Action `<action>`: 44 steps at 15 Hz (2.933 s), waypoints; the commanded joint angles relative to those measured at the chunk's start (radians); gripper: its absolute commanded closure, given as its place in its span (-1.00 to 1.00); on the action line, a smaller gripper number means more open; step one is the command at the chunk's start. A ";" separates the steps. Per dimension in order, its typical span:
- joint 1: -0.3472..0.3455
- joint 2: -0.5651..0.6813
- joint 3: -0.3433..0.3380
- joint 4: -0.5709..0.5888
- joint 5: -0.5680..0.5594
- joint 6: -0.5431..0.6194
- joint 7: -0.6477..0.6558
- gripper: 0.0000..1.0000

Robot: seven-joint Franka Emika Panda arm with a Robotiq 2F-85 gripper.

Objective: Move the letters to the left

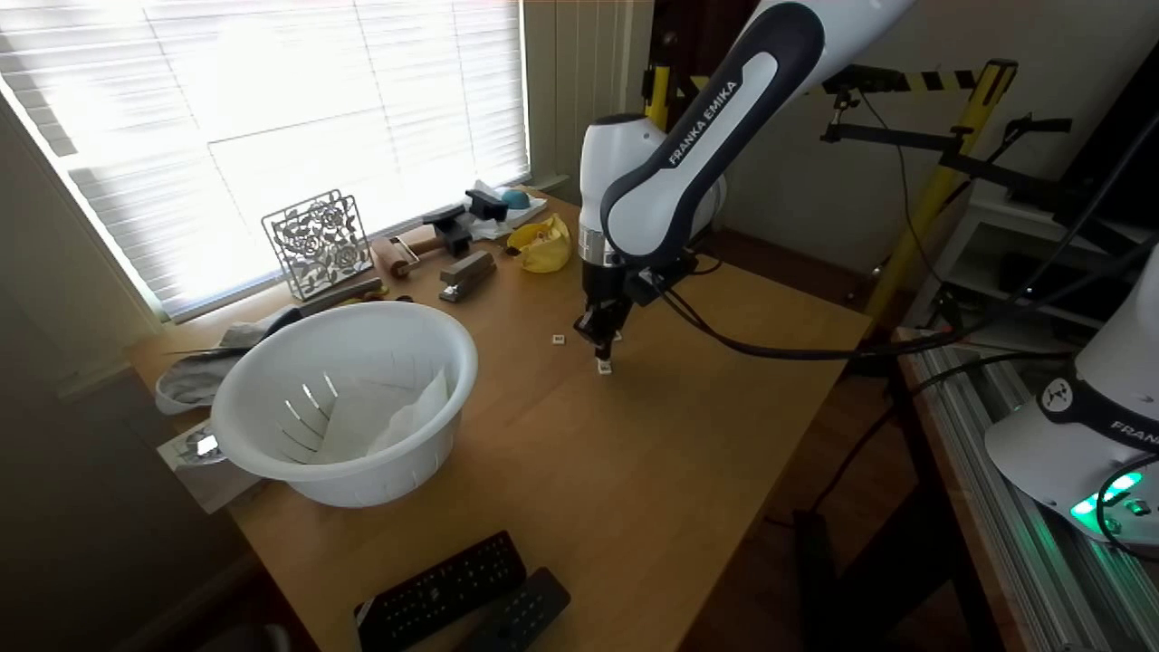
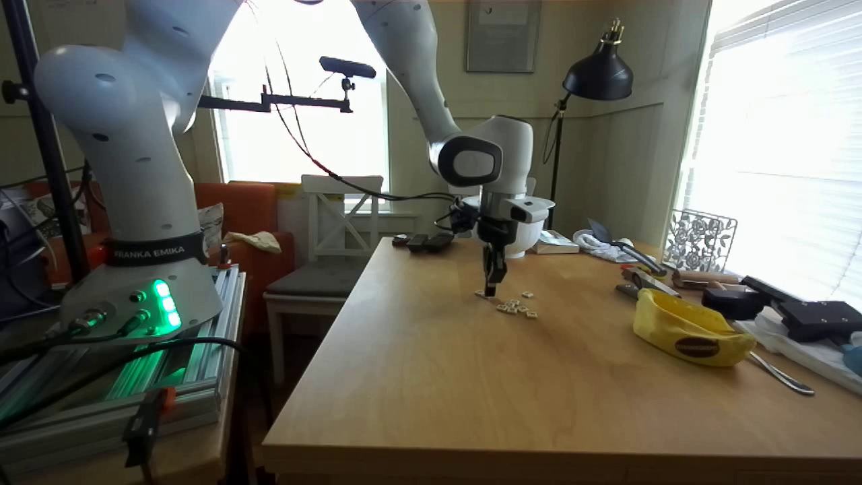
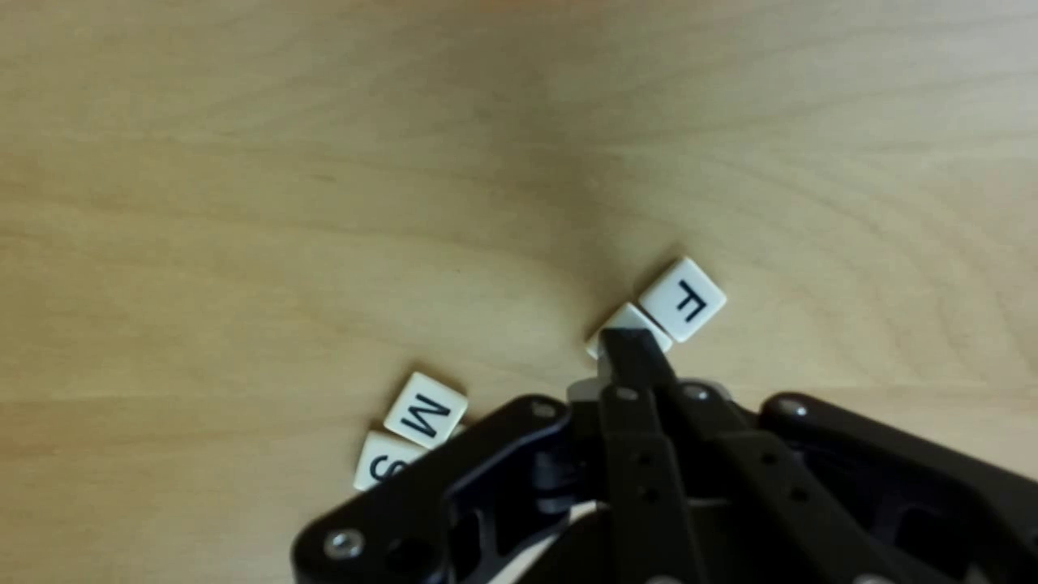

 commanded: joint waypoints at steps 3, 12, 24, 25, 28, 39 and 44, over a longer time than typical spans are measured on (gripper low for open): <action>-0.010 -0.007 0.022 -0.022 0.050 0.045 -0.025 1.00; -0.008 -0.015 0.017 -0.031 0.054 0.065 -0.029 1.00; -0.007 -0.046 -0.030 -0.023 0.002 0.065 -0.070 1.00; -0.007 -0.043 -0.034 -0.019 0.001 0.063 -0.071 1.00; -0.006 -0.025 -0.048 -0.001 -0.002 0.066 -0.066 1.00; -0.007 0.035 -0.051 0.059 -0.002 0.075 -0.071 1.00; -0.013 0.067 -0.043 0.084 0.006 0.108 -0.075 1.00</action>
